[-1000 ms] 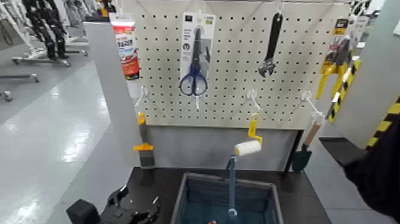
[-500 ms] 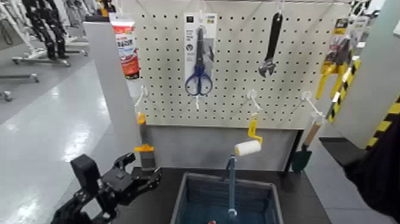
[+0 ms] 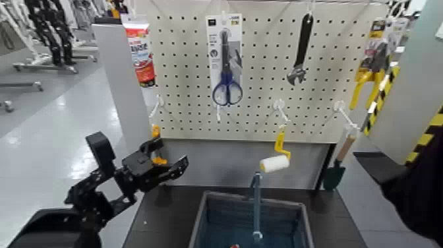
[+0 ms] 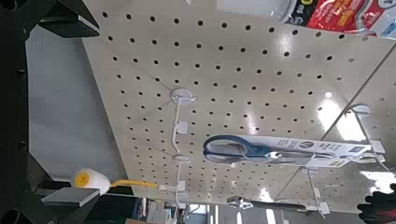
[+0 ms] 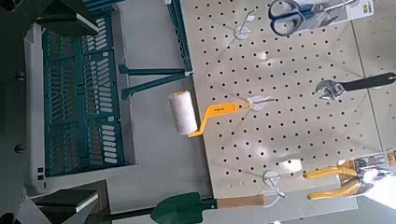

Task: Put the blue scissors into the crate.

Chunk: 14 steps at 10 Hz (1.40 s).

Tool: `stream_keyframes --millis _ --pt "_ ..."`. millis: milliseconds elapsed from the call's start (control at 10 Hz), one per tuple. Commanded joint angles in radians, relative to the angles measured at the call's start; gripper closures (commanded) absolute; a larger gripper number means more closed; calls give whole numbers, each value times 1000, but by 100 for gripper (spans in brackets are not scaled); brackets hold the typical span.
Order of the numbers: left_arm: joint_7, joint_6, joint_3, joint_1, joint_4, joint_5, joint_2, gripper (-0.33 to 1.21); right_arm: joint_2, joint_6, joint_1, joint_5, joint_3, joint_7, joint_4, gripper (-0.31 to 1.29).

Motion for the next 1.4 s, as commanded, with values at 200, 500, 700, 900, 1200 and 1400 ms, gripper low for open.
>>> stream_keyframes --millis 200,500,700,900,1200,1400 --pt "-45 8 -58 -110 45 34 10 10 1 0 -1 -2 -1 5 0 8" --pt "-62 -12 -87 -174 73 45 6 11 3 1 -5 -2 0 9 3 8" --pt "-71 -26 -112 -223 102 47 4 10 3 1 -5 -3 0 13 3 8" --pt "-84 -44 -130 -266 128 47 4 11 3 1 -5 -5 -1 14 5 8" --pt "-90 -66 -151 -334 162 41 4 13 3 0 -5 -6 -1 14 3 8" --pt "-113 -70 -170 -384 193 25 1 12 3 0 -5 -8 -1 17 3 8"
